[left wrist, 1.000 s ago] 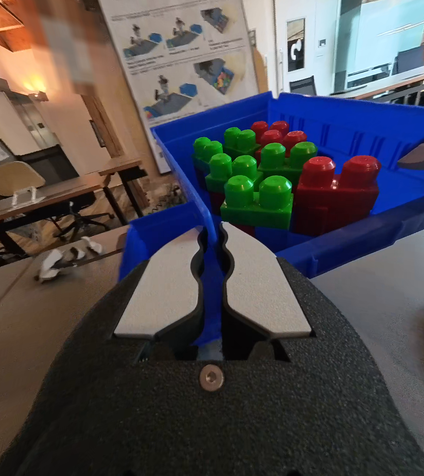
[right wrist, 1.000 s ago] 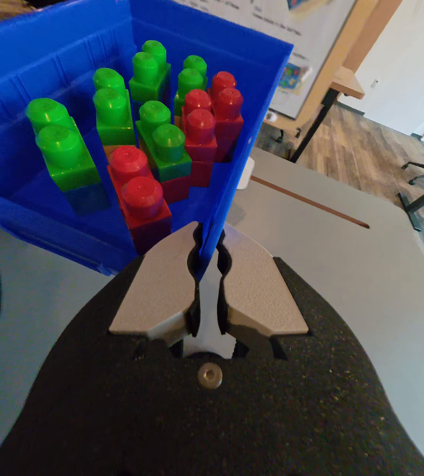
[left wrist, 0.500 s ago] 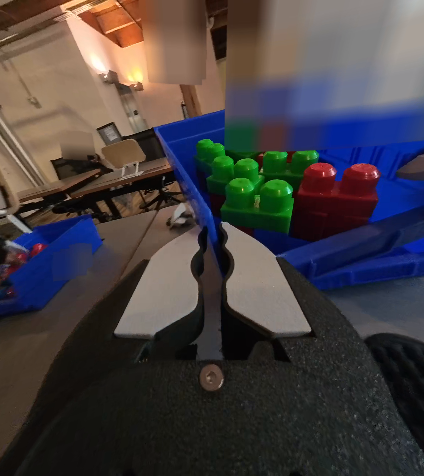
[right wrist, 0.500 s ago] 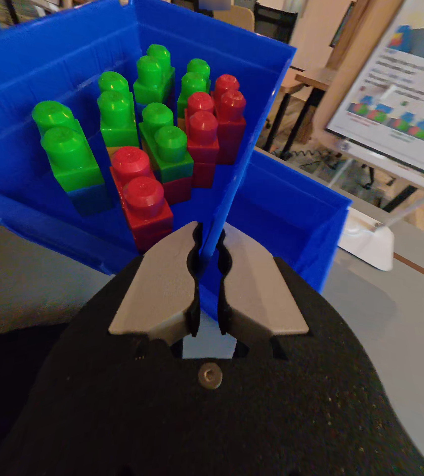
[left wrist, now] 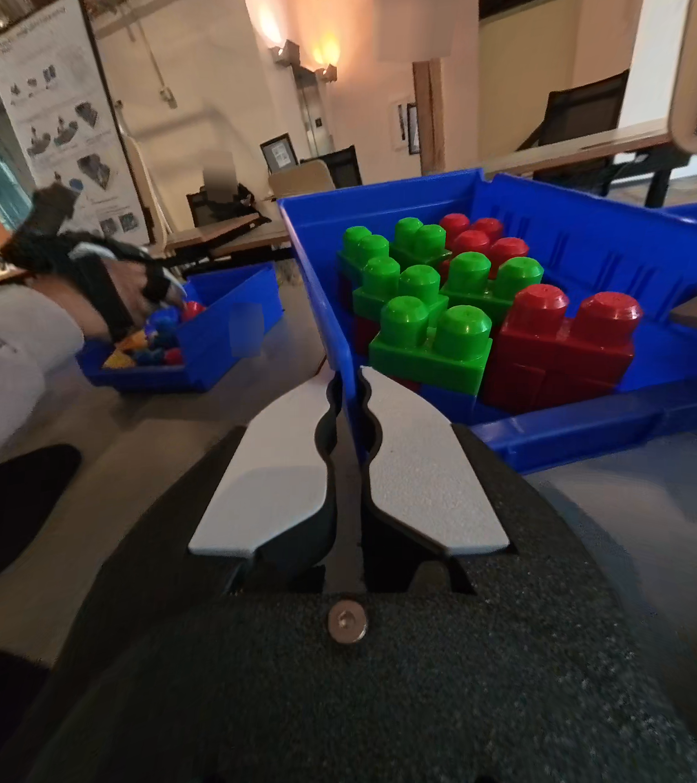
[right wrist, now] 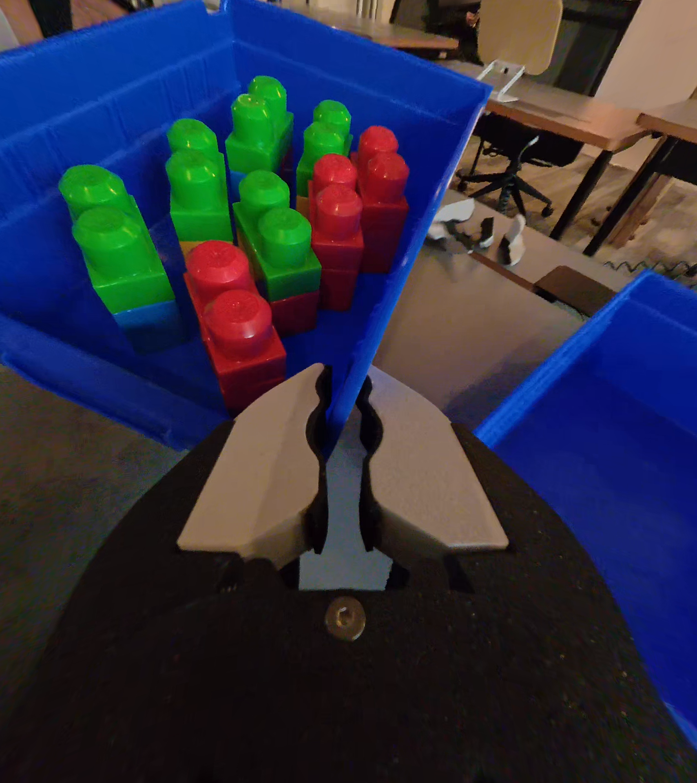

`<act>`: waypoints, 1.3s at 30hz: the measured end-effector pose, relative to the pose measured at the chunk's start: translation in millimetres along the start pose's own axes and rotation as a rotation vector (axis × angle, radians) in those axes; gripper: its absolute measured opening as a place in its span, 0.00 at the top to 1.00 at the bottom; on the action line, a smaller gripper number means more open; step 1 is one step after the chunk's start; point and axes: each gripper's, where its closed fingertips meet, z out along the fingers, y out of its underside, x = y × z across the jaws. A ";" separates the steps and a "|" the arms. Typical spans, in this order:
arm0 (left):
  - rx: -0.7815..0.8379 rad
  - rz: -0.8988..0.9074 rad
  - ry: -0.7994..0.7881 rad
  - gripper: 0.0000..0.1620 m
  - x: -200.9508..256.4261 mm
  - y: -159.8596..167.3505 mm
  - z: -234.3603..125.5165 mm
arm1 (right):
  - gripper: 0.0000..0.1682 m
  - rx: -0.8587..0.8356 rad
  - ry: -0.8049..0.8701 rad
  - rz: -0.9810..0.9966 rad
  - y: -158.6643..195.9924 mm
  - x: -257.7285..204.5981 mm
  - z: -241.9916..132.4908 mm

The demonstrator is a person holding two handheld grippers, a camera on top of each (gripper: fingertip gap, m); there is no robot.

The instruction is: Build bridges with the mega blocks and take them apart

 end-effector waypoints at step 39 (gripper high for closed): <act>-0.125 -0.030 0.078 0.92 -52.5 85.9 110.4 | 0.58 -0.090 -0.054 -0.081 40.9 -73.7 57.9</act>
